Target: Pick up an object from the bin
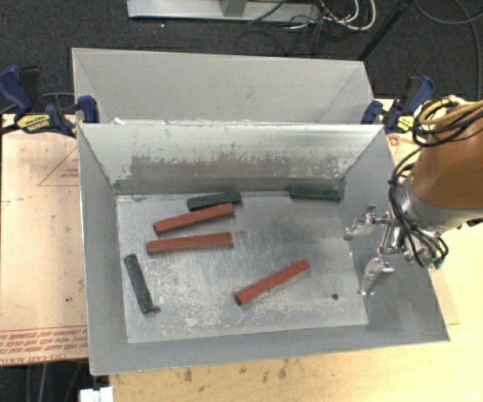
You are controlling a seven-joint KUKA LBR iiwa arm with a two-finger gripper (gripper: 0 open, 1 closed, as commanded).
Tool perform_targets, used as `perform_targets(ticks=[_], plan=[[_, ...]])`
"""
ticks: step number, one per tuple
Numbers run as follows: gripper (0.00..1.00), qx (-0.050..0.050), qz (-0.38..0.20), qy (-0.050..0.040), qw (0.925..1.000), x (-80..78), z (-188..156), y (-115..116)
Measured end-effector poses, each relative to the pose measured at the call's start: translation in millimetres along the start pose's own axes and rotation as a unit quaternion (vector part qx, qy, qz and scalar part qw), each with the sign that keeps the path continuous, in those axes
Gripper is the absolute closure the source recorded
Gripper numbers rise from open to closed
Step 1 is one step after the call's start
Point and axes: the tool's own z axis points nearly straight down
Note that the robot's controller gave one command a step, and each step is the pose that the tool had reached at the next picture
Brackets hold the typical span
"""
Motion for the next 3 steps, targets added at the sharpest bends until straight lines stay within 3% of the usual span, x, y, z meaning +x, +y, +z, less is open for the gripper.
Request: perform_targets(ticks=[1,2,3], plan=[[0.00,-0.002,0.033,0.0057,0.9994,32.5,25,19],[0.00,-0.001,-0.013,0.0023,0.9999,-11.7,50,28],[0.00,-0.001,-0.039,-0.0003,0.9993,-27.7,63,45]])
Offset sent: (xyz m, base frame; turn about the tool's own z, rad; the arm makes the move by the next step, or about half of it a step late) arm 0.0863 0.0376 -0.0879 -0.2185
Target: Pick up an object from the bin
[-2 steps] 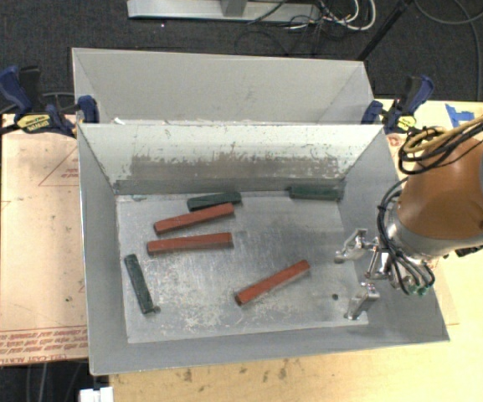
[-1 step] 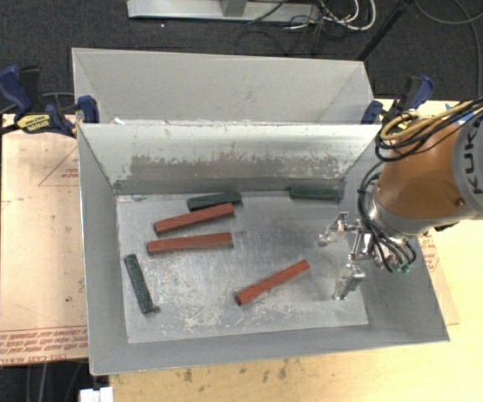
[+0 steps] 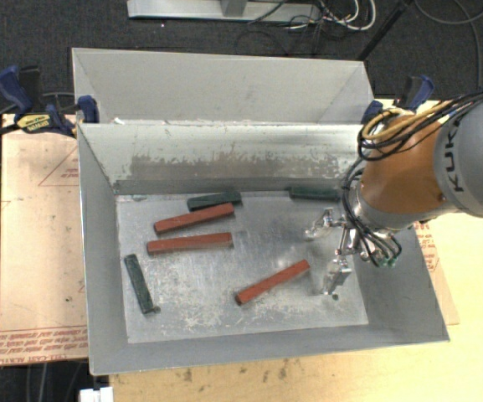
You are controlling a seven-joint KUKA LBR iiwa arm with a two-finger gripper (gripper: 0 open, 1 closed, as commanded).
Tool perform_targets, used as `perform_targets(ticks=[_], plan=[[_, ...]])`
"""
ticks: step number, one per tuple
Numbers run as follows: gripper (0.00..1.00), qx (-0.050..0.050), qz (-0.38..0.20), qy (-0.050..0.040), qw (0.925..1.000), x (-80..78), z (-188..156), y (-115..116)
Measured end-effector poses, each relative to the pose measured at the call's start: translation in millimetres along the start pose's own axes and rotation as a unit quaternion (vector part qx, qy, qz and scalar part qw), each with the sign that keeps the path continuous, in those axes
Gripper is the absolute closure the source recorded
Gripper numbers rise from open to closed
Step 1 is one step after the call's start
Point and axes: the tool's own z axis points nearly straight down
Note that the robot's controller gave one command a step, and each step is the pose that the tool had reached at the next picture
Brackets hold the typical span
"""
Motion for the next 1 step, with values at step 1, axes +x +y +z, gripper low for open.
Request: perform_targets(ticks=[1], plan=[[1.00,0.002,0.107,-0.0064,0.9942,-34.4,16.0,26.1]])
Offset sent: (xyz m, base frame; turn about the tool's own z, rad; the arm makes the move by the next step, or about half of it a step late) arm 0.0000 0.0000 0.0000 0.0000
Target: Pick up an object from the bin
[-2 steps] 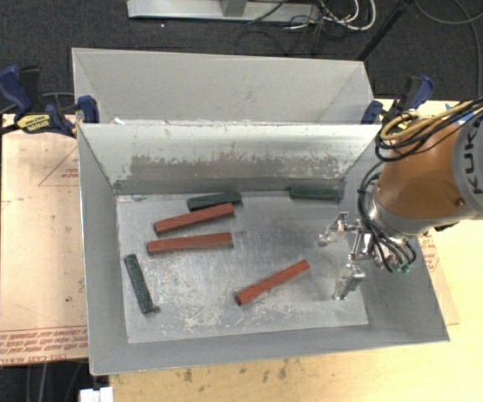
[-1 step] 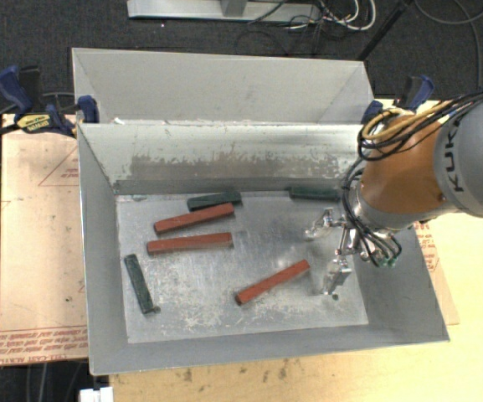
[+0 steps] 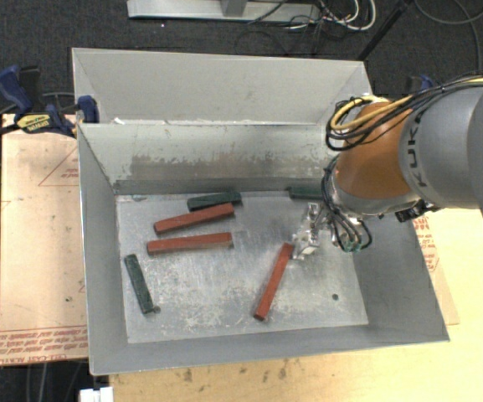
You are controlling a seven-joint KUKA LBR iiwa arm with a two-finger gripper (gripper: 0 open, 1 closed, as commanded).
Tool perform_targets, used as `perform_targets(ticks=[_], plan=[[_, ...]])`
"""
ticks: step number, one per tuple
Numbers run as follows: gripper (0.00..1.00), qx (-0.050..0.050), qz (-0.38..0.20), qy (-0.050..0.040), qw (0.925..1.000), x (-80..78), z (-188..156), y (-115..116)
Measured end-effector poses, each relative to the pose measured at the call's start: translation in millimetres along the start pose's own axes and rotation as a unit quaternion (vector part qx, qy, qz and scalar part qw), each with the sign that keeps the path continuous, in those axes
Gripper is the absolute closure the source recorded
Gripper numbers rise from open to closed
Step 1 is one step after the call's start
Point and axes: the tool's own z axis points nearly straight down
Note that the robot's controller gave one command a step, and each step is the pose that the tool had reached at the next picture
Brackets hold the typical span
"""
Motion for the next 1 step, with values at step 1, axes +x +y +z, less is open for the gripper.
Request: perform_targets(ticks=[1], plan=[[0.00,-0.001,-0.001,0.0031,1.0000,2.3,2.7,1.4]])
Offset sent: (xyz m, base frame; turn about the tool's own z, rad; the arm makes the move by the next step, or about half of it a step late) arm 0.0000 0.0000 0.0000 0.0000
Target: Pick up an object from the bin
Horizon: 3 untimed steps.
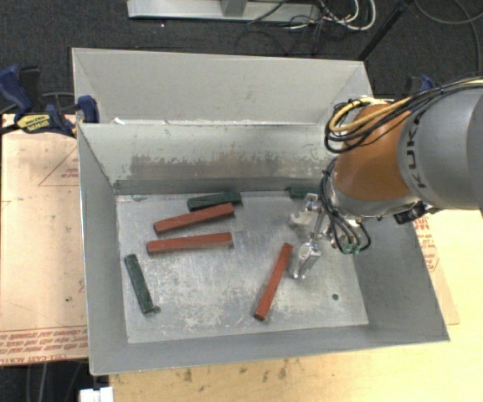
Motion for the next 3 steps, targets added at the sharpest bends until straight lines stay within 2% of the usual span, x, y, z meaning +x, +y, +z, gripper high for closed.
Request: perform_targets(ticks=[2,3], plan=[[0.00,0.000,-0.001,0.0000,1.0000,0.0,0,0],[0.00,0.000,-0.028,0.0094,0.9996,2.9,-35,5]])
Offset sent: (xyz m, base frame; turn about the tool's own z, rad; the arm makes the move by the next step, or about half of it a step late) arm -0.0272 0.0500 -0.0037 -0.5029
